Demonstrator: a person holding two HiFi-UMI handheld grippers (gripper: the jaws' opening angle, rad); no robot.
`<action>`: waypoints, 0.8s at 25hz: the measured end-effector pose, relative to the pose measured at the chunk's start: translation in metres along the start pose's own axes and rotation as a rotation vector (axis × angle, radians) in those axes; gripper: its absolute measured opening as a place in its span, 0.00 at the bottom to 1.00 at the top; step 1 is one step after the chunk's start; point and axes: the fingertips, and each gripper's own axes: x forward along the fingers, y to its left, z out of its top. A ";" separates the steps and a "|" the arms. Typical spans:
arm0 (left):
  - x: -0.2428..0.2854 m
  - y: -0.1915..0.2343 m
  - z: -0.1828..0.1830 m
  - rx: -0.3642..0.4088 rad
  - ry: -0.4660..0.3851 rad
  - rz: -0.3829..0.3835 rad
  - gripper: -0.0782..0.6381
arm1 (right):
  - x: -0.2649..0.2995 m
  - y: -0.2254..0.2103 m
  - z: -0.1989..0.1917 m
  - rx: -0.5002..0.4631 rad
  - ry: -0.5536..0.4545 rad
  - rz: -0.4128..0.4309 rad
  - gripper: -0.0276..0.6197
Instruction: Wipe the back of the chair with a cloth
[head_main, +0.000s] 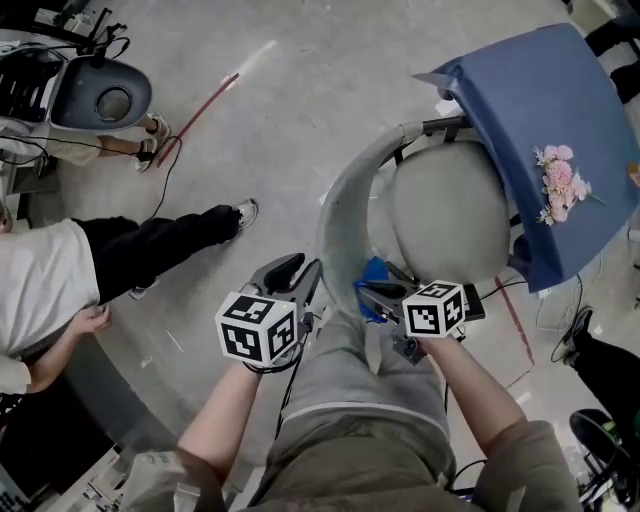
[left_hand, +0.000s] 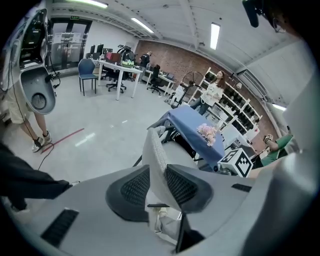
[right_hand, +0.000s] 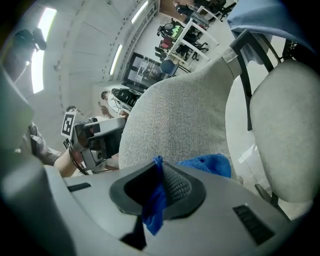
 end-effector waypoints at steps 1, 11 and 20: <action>0.000 0.000 0.000 0.002 0.002 0.000 0.28 | 0.000 -0.001 0.001 0.004 -0.003 -0.001 0.12; -0.013 -0.015 0.018 0.050 -0.020 -0.023 0.28 | -0.035 0.037 0.058 -0.034 -0.232 0.076 0.12; -0.047 -0.043 0.076 0.132 -0.141 -0.055 0.28 | -0.090 0.115 0.125 -0.245 -0.389 0.088 0.12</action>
